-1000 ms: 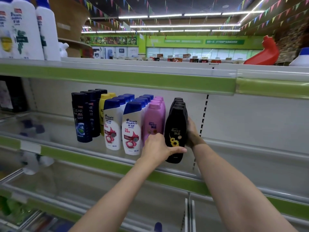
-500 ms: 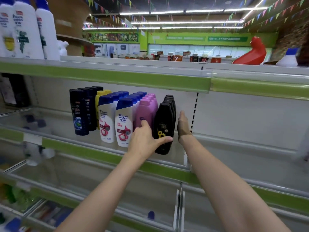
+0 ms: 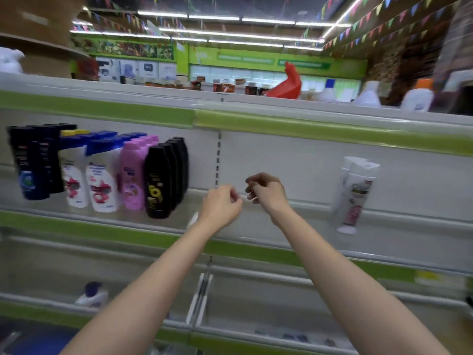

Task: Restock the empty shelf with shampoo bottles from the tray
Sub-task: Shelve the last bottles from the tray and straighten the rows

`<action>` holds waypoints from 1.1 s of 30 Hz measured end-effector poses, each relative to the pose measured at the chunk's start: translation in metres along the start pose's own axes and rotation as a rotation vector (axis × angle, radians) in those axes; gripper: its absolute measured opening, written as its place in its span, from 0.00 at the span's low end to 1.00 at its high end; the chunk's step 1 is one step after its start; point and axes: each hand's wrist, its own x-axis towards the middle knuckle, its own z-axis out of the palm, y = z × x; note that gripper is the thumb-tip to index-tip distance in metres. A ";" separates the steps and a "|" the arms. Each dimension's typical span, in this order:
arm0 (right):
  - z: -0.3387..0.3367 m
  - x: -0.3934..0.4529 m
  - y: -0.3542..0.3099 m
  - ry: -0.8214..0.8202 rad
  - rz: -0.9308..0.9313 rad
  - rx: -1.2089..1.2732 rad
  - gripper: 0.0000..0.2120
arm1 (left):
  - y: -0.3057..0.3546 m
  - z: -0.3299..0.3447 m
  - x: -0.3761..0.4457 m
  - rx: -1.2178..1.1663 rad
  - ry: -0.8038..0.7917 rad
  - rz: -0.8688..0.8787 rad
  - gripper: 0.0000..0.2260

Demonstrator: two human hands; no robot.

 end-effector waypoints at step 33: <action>-0.164 0.034 0.077 -0.244 0.129 0.111 0.33 | 0.123 0.125 0.040 -0.634 -0.447 0.022 0.27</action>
